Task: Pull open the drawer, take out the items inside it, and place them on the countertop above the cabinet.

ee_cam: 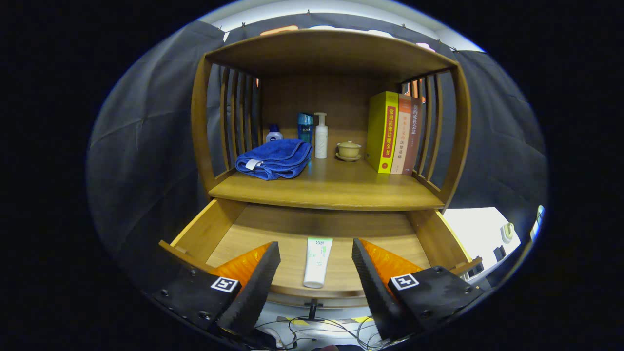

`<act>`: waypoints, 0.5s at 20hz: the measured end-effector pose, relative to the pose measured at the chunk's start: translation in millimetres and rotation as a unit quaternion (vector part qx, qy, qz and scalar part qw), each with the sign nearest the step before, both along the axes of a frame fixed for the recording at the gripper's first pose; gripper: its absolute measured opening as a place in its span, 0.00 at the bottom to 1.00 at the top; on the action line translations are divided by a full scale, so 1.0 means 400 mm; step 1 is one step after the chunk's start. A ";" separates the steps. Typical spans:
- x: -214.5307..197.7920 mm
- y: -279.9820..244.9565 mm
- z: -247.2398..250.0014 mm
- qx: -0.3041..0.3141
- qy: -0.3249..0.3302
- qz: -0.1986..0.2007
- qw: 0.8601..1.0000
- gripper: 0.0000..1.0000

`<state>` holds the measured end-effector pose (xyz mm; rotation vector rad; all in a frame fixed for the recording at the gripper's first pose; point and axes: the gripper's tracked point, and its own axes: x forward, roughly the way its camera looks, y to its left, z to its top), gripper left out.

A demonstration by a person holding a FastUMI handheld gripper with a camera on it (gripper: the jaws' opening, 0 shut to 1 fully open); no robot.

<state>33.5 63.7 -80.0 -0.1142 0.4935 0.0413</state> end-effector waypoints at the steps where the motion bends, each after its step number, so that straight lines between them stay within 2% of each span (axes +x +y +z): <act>1: 0.020 -0.001 -0.011 -0.002 0.015 0.000 1.000 0.98; 5: 0.088 0.005 -0.085 0.012 0.098 0.001 0.995 0.98; 10: 0.150 -0.015 -0.191 0.010 0.198 -0.015 0.980 0.98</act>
